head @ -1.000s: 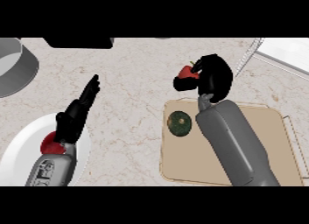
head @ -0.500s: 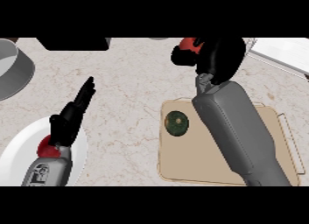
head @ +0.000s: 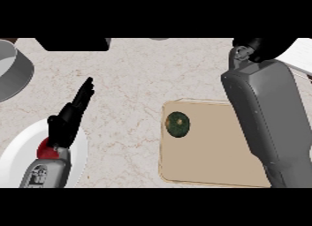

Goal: Pick the bell pepper from the tray and place it in the tiered shelf

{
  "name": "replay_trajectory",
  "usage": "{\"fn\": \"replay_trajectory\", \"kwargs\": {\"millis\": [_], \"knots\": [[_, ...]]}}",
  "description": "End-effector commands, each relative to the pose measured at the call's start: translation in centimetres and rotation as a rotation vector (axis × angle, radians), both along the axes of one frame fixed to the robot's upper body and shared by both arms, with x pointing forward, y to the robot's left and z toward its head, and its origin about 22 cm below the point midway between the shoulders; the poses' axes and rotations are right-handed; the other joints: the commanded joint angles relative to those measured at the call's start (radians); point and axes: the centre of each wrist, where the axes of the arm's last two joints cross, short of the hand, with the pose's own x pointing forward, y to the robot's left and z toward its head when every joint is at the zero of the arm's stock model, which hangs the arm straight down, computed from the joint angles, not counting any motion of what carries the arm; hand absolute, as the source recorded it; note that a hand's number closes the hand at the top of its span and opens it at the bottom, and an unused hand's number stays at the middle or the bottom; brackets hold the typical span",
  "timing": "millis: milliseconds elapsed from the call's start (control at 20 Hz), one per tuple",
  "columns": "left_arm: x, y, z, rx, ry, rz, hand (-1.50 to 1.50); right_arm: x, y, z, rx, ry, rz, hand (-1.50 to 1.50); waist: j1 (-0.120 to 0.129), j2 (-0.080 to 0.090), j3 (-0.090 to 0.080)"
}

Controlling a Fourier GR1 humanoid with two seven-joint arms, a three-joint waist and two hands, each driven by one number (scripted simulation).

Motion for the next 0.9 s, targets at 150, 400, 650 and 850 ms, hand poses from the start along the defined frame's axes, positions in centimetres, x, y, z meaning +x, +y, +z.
{"fn": "replay_trajectory", "kwargs": {"millis": [150,400,650,850], "knots": [[-0.3,-0.9,-1.6,-0.006,0.002,-0.011,0.00,0.1,-3.7,4.9,0.041,0.004,-0.168,1.50,-0.001,0.003,0.000],[0.8,-0.2,0.2,-0.010,-0.016,0.001,0.00,1.3,-5.6,6.2,0.013,-0.022,-0.226,1.50,0.008,0.005,0.000],[-0.3,-1.3,0.0,-0.021,-0.001,-0.016,0.00,2.2,-9.2,8.0,-0.035,-0.041,-0.272,1.50,0.012,0.005,0.001],[0.4,-0.4,-0.1,-0.008,-0.004,-0.014,0.00,2.8,-11.4,8.8,-0.055,-0.033,-0.285,1.50,0.014,0.007,0.001]]}}
